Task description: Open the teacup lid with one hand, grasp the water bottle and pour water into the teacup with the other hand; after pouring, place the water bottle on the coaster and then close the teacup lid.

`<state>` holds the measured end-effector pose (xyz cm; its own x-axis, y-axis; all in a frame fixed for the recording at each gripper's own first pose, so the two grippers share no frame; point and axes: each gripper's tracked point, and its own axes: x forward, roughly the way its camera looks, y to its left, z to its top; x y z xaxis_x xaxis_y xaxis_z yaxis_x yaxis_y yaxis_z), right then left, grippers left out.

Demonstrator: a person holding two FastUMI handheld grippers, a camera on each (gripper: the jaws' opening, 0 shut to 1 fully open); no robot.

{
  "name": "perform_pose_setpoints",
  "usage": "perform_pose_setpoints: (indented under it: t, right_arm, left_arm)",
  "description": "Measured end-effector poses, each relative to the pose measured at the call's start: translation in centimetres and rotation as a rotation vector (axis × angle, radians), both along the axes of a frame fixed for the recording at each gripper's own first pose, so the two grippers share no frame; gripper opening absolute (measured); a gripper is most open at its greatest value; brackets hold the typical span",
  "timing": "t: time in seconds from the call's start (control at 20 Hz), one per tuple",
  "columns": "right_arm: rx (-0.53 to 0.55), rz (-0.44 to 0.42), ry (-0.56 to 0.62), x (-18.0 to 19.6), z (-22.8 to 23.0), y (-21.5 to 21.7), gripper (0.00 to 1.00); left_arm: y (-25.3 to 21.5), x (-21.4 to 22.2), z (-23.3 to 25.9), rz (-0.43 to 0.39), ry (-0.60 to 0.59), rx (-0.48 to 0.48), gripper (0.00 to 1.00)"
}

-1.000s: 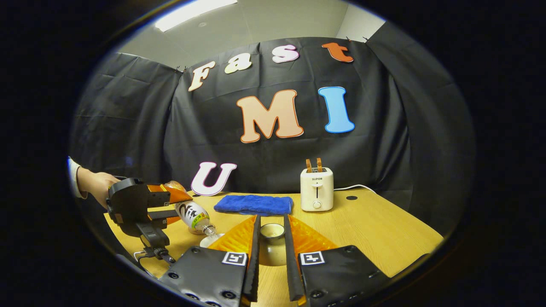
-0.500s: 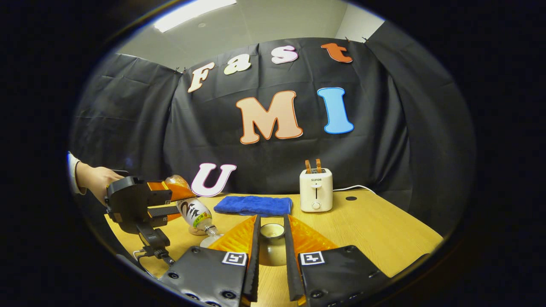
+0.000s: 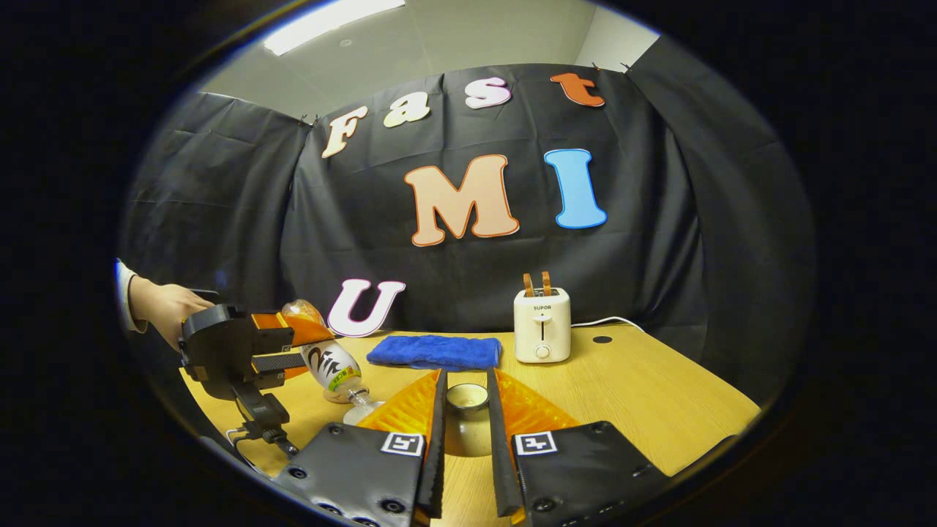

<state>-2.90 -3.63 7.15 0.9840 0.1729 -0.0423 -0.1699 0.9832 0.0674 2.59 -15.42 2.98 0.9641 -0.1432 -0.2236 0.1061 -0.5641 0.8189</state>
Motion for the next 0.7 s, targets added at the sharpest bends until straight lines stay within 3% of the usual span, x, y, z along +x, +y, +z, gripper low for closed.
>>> perform_pose_setpoints:
  t: [0.5, 0.7]
  right_arm:
    - [-0.009, 0.009, 0.009, 0.1, -0.5, 0.3, 0.31]
    - [-0.004, 0.005, 0.007, 0.2, -0.3, 0.1, 0.31]
  left_arm:
    - [0.3, -0.3, -0.1, 0.006, 0.009, 0.003, 0.55]
    - [0.6, -0.5, -1.5, 0.017, 0.064, -0.04, 0.54]
